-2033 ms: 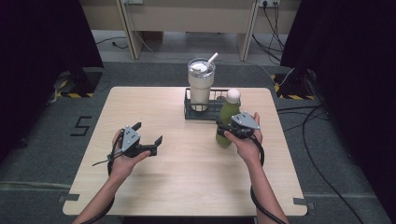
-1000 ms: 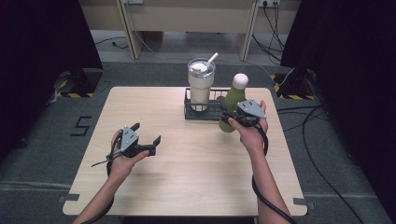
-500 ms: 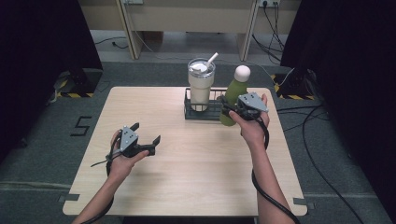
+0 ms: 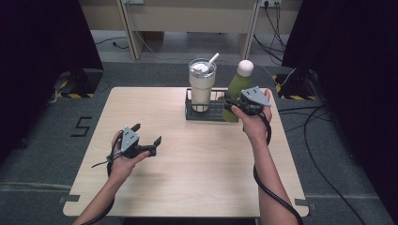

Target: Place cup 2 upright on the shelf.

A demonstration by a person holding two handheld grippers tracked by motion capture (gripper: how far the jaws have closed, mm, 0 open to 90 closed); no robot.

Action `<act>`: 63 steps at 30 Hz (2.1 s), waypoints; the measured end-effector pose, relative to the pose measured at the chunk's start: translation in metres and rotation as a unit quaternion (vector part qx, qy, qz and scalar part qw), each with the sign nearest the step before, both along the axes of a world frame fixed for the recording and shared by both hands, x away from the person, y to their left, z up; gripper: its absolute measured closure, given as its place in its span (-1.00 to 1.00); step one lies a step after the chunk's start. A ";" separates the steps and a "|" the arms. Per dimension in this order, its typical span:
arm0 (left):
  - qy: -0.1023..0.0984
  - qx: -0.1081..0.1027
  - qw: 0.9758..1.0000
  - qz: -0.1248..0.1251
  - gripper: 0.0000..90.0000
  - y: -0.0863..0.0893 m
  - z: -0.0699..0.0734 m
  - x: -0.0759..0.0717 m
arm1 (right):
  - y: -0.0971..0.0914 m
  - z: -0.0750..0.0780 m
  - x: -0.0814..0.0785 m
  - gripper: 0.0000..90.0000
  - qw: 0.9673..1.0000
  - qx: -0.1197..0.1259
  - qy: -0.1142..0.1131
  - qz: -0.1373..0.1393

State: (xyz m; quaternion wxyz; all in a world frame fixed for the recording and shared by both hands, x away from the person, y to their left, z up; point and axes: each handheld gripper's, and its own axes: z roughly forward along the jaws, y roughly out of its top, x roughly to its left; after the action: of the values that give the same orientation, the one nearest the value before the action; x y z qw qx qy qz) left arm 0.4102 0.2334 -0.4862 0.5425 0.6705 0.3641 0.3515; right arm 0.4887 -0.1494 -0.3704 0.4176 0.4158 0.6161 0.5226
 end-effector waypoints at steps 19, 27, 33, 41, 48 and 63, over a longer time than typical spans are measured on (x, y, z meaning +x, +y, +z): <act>0.001 0.000 1.000 0.001 -0.96 0.000 -0.001 0.000 | -0.001 0.011 0.015 -0.53 1.000 0.001 0.000 -0.015; 0.000 -0.001 1.000 0.001 -0.96 0.000 -0.001 0.000 | 0.001 0.015 0.022 -0.53 1.000 0.002 0.003 -0.018; 0.000 -0.003 1.000 0.002 -0.96 0.001 0.000 0.001 | 0.002 0.019 0.028 -0.53 1.000 0.001 0.004 -0.022; 0.000 -0.003 1.000 0.002 -0.96 0.001 -0.001 0.001 | 0.003 0.023 0.037 -0.53 1.000 0.000 0.006 -0.028; 0.001 0.000 1.000 0.004 -0.96 0.002 -0.001 0.001 | 0.006 0.028 0.043 -0.53 0.999 0.000 0.005 -0.032; 0.002 -0.001 1.000 0.006 -0.95 0.005 -0.001 0.001 | 0.009 0.034 0.060 -0.53 0.999 -0.005 0.008 -0.040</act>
State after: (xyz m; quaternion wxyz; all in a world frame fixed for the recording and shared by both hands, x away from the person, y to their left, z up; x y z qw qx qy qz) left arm 0.4110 0.2379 -0.4876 0.5402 0.6687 0.3691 0.3532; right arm 0.5483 -0.1400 -0.3362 0.4355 0.4424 0.6044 0.4992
